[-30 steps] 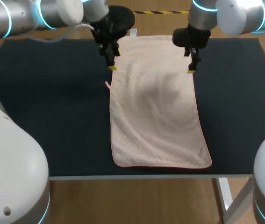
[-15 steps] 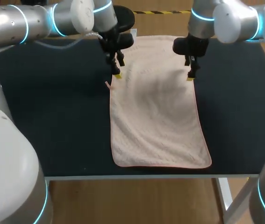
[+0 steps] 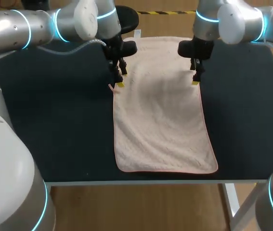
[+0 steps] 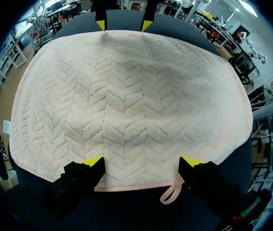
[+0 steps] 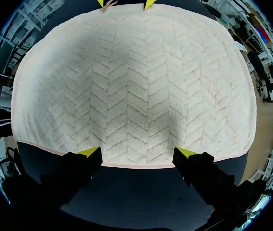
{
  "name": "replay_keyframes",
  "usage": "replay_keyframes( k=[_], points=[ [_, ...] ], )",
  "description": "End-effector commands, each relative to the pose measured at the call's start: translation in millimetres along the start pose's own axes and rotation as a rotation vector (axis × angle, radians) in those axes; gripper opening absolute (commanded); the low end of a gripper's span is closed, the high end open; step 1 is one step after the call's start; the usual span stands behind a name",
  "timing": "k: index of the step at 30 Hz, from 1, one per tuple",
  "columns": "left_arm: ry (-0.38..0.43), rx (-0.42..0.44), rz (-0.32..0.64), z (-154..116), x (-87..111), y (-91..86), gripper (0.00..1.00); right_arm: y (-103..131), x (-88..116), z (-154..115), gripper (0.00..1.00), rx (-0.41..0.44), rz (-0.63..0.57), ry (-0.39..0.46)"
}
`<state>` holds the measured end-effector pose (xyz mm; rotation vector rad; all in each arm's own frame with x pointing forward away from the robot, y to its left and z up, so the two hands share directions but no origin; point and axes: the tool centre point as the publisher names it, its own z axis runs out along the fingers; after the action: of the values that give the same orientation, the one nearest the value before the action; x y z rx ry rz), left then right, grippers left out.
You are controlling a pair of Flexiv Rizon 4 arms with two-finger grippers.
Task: Fold the towel
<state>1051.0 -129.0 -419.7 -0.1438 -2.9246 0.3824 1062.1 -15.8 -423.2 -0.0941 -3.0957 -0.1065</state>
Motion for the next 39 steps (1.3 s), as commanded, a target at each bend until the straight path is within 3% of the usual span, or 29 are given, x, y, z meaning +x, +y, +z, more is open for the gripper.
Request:
replay_keyframes(
  k=[1, 16, 27, 28, 29, 30, 31, 32, 39],
  points=[
    [-0.01, -0.019, 0.006, 7, -1.7, -3.0, 1.0, 0, -3, 5, 1.0, 0.0, -0.004, 0.015],
    [-0.066, -0.073, -0.005, 14, -9.8, 1.1, 1.0, -1, -1, 18, 1.0, 0.002, -0.004, 0.06],
    [-0.067, -0.059, -0.025, 26, -12.1, 6.2, 0.99, -3, 0, 26, 1.0, 0.009, 0.001, 0.09],
    [-0.062, -0.057, -0.027, 27, -12.3, 6.3, 0.67, -3, 0, 26, 1.0, 0.009, 0.001, 0.091],
    [-0.062, -0.057, -0.028, 28, -12.9, 6.4, 0.41, -3, 0, 26, 0.65, 0.01, 0.002, 0.093],
    [-0.064, -0.052, -0.029, 29, -13.0, 6.5, 0.29, -4, 0, 26, 0.32, 0.011, 0.002, 0.093],
    [-0.065, -0.05, -0.029, 29, -12.9, 6.8, 0.0, -4, 0, 26, 0.11, 0.012, 0.002, 0.094],
    [-0.063, -0.047, -0.032, 30, -13.0, 7.1, 0.0, -4, 0, 26, 0.0, 0.013, 0.002, 0.093],
    [-0.071, -0.035, -0.036, 25, -11.7, 8.4, 0.0, -7, 5, 19, 0.0, 0.015, -0.001, 0.074]
  ],
)
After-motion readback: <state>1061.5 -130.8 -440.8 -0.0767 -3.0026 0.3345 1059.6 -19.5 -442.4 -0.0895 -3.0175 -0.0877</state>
